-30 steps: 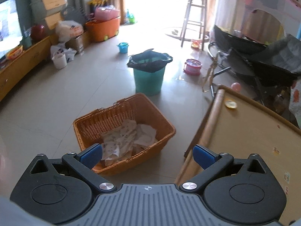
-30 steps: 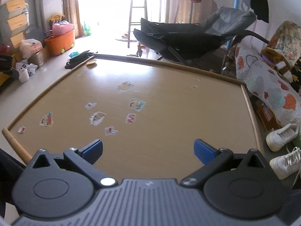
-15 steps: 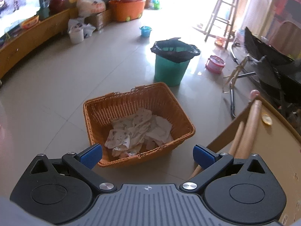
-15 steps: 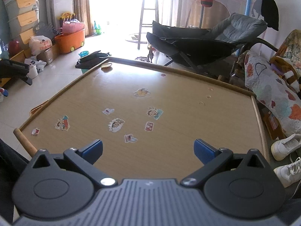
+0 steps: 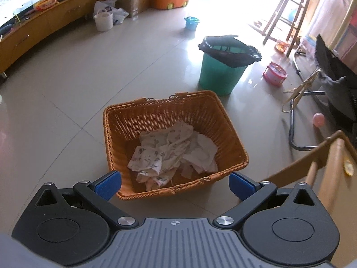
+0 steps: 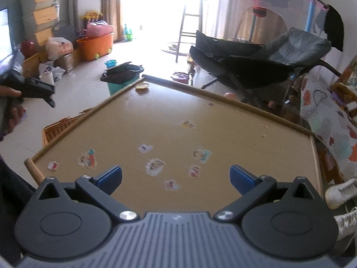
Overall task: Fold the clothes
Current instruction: 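Move the left tool down into the wicker basket toward the floral cloth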
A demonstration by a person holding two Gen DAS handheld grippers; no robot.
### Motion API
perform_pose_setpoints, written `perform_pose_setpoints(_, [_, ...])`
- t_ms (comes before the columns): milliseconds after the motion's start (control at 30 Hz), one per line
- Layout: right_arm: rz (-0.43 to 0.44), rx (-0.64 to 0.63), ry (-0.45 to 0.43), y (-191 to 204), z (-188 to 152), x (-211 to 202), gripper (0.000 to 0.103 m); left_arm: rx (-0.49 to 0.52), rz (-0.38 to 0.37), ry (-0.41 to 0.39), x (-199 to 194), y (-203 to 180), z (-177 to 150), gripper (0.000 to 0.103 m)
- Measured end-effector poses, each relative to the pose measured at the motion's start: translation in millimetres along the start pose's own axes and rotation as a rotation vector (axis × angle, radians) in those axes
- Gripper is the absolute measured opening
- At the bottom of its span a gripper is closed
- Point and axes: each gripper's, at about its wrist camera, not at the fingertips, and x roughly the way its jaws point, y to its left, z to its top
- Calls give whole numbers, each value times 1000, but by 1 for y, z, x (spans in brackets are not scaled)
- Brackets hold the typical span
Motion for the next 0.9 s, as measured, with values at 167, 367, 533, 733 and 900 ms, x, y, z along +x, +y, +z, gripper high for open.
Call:
perform_pose_setpoints(167, [24,-18,-8,11,11,6,103,23,12,8,26,1,7,103])
perform_pose_setpoints(367, [65,-7,-25,20,27,16,103,27,13,-4,51,3,12,103])
perform_pose_setpoints(533, [105,-7,-48,28,41,23,103,-6,2,-12,70,7,16,103])
perform_pose_setpoints(733, [153,-43,-75,48,57,32,103,-19,17,-5,96,6,21,103])
perform_pose_setpoints(900, [184,-33,-66,61,67,43,103,17,40,18,118,2,27,103])
